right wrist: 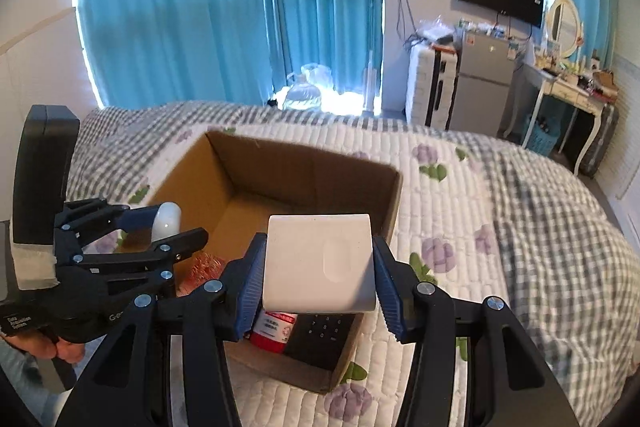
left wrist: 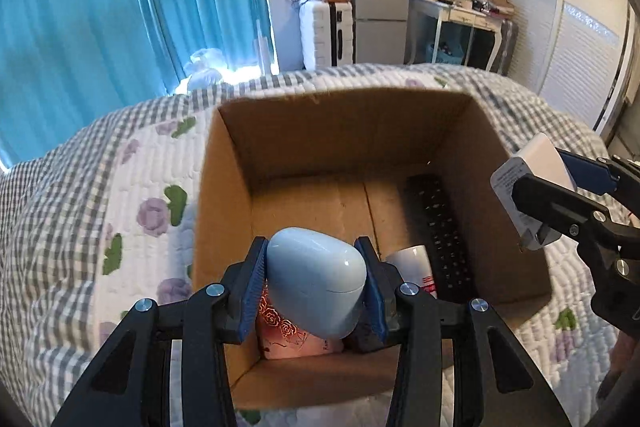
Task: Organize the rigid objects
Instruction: 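Drop the earbud case into the box with the left tool while the right tool drops the charger in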
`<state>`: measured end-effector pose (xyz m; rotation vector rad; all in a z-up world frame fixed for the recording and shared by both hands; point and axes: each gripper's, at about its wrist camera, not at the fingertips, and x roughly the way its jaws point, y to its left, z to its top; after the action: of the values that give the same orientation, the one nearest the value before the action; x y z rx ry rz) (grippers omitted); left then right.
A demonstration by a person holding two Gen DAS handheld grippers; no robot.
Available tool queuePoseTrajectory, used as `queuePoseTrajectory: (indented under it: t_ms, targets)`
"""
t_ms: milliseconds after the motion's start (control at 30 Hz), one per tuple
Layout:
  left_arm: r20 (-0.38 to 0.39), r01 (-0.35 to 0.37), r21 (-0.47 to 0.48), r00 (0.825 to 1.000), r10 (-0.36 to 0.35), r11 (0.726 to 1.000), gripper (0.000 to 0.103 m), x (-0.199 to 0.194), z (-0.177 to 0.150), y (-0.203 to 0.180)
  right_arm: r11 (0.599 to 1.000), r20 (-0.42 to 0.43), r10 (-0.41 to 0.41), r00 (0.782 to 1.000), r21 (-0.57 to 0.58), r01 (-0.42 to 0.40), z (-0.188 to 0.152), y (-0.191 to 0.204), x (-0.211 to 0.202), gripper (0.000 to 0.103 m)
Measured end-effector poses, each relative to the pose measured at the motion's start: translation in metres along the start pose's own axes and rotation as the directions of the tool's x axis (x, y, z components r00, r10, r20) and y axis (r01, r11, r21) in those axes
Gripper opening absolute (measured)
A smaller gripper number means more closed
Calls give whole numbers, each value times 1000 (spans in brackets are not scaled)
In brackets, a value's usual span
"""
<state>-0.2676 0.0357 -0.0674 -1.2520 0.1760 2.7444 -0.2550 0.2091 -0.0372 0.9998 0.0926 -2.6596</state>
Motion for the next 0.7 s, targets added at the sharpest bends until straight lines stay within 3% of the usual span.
queuePoseTrajectory:
  t_ms: [200, 267, 533, 700]
  targets:
    - [16, 12, -13, 1000, -11, 1000, 50, 8, -10, -3, 998, -15, 48, 999, 47, -47, -13, -16, 11, 50]
    - [33, -4, -6, 999, 4, 1000, 64, 0, -8, -5, 997, -11, 51, 999, 58, -50, -12, -19, 8, 50]
    - [118, 33, -75, 993, -23, 997, 65, -48, 11, 20, 998, 7, 37, 999, 57, -37, 3, -13, -1, 50]
    - [144, 17, -87, 990, -4, 996, 66, -55, 17, 41, 998, -24, 38, 999, 52, -37, 18, 9, 28, 50]
